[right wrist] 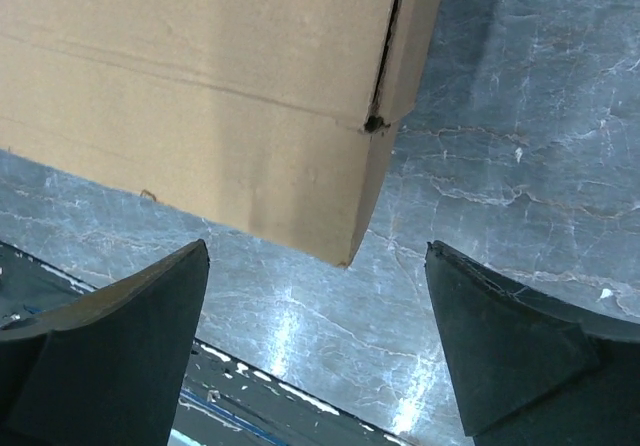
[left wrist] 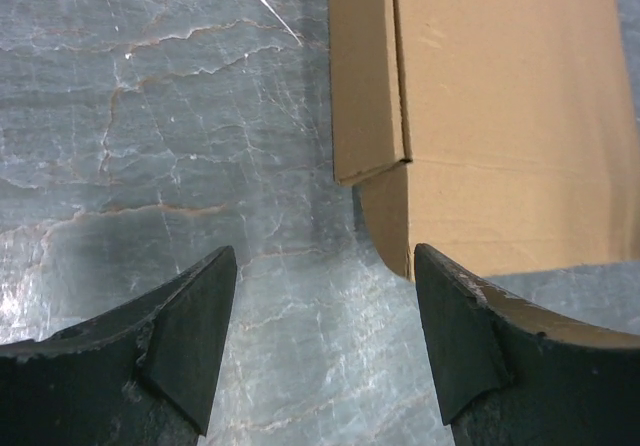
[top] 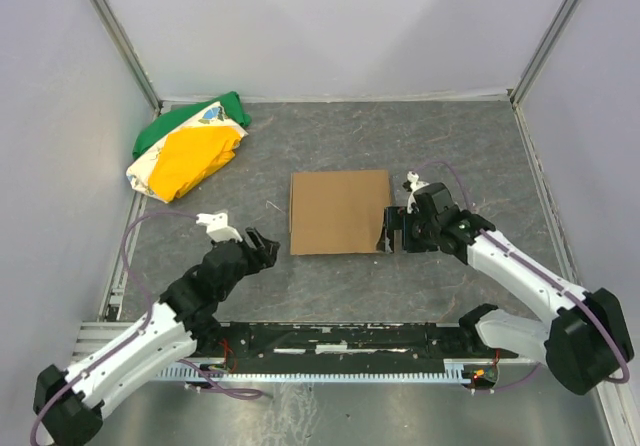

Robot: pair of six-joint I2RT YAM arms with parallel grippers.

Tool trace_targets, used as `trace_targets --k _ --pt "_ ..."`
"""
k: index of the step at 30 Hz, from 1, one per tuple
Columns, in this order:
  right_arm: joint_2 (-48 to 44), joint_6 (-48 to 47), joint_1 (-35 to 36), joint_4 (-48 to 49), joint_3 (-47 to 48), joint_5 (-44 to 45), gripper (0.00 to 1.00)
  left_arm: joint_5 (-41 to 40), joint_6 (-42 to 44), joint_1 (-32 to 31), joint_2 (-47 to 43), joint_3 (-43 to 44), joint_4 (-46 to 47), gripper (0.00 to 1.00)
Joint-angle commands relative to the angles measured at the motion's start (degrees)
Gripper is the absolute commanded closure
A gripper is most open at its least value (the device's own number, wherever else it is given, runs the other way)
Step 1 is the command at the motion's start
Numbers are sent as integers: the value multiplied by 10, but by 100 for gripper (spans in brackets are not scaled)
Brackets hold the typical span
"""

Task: Fold the paper box

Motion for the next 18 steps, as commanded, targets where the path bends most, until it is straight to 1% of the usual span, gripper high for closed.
trace_targets --k 1,3,4,7,10,13,15,18 --pt "51 2 -12 32 63 25 0 -63 1 -2 116 54 156 22" --pt "106 -9 -22 22 112 26 1 -91 21 -1 188 88 194 15" --pt "144 -19 -25 13 147 34 1 -103 34 -1 242 115 205 13" --pt "219 -31 -32 3 216 39 1 -117 71 1 353 180 205 12" --pt "294 -25 -42 1 273 30 1 -112 97 7 446 237 215 12" --pt "359 -22 -44 -23 326 43 1 -88 91 38 535 296 189 12" --pt "379 -21 -44 -19 336 47 1 -70 89 62 577 318 180 12" --pt "398 -25 -45 -18 346 49 1 8 84 90 616 315 230 13"
